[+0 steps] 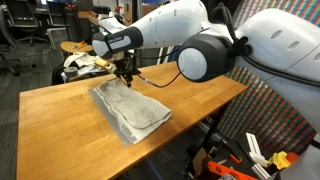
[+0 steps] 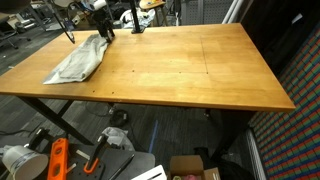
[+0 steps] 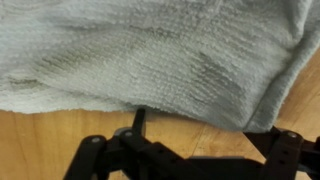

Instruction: Fold the cloth on the table

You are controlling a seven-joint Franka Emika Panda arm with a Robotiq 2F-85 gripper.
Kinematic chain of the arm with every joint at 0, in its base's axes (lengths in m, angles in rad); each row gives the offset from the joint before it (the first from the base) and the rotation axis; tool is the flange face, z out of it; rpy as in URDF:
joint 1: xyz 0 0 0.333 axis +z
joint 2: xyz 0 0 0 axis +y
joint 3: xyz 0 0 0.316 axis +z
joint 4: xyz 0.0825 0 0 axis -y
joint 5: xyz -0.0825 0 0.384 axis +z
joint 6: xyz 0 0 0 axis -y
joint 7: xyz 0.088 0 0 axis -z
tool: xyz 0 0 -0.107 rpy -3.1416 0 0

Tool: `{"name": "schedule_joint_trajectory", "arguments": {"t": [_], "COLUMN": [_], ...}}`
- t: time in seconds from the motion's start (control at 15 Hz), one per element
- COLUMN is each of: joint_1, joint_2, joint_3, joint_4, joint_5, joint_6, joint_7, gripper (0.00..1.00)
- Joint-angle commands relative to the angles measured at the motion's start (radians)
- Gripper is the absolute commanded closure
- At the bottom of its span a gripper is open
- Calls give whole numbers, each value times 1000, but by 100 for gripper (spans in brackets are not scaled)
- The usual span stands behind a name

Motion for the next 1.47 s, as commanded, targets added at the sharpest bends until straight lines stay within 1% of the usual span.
{"name": "schedule_joint_trajectory", "arguments": {"t": [0.0, 0.13, 0.27, 0.4, 0.53, 0.8, 1.0, 1.27, 1.4], "joint_1": [-10, -11, -17, -23, -30, -47, -45, -19, 4], "joint_2": [54, 57, 58, 62, 63, 69, 60, 41, 47], "joint_3": [-6, -3, 3, 3, -3, -8, -8, 14, 17], "joint_4": [113, 132, 147, 167, 172, 200, 209, 216, 224], "joint_5": [-8, -13, -16, -18, -14, 0, -3, 3, -3], "joint_6": [-85, -139, -235, -308, -344, -238, -164, -145, -131], "joint_7": [-12, -37, -91, -137, -165, -88, -40, -46, -45], "gripper": [0, 0, 0, 0, 0, 0, 0, 0, 0]}}
